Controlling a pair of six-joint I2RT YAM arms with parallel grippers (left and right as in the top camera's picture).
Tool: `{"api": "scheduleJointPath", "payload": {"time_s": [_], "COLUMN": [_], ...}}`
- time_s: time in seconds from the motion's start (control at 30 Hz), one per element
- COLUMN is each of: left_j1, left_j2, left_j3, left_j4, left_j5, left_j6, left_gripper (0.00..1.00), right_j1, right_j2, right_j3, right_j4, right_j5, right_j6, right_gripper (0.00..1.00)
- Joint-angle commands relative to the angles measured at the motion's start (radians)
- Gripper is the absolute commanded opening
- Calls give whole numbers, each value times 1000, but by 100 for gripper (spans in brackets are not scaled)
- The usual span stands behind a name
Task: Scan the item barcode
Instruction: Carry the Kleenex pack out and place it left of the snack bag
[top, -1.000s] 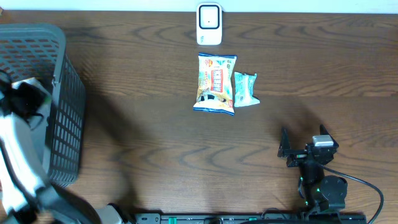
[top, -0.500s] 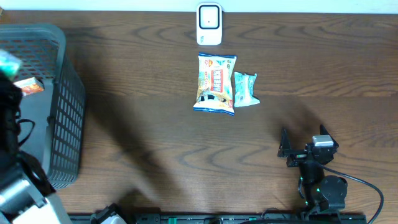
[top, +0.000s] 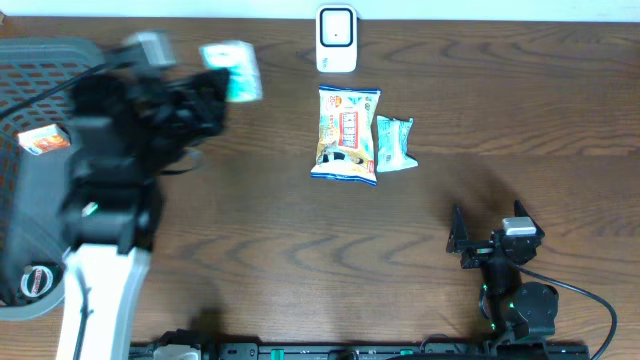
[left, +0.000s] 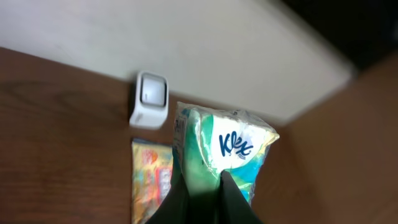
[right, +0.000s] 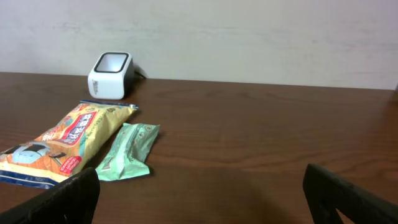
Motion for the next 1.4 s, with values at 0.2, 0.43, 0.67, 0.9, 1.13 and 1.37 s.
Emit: {"api": "scheduleJointPath", "payload": {"time_s": [0.2, 0.43, 0.67, 0.9, 1.13, 1.37], "left_j1": [-148, -176, -193, -193, -186, -106], "left_j2": [334, 575, 747, 748, 605, 339], "left_j3": [13, 13, 13, 13, 13, 13], "left_j4": [75, 223, 319, 346, 350, 345], "left_j5": [-364, -364, -365, -364, -382, -525], "left_j6": [233, 232, 210, 210, 211, 211], "left_gripper": [8, 7, 8, 64, 84, 85], "right_j1": [-4, -4, -4, -4, -5, -4], "right_j2": [-5, -5, -5, -5, -5, -5], "right_j3": [-1, -1, -1, -1, -1, -1], "right_j4": [-5, -5, -5, -5, -5, -5], "right_j5": [-1, -1, -1, -1, -1, -1], "right_j6": [14, 14, 14, 14, 14, 14], "right_gripper": [99, 99, 99, 99, 99, 99]}}
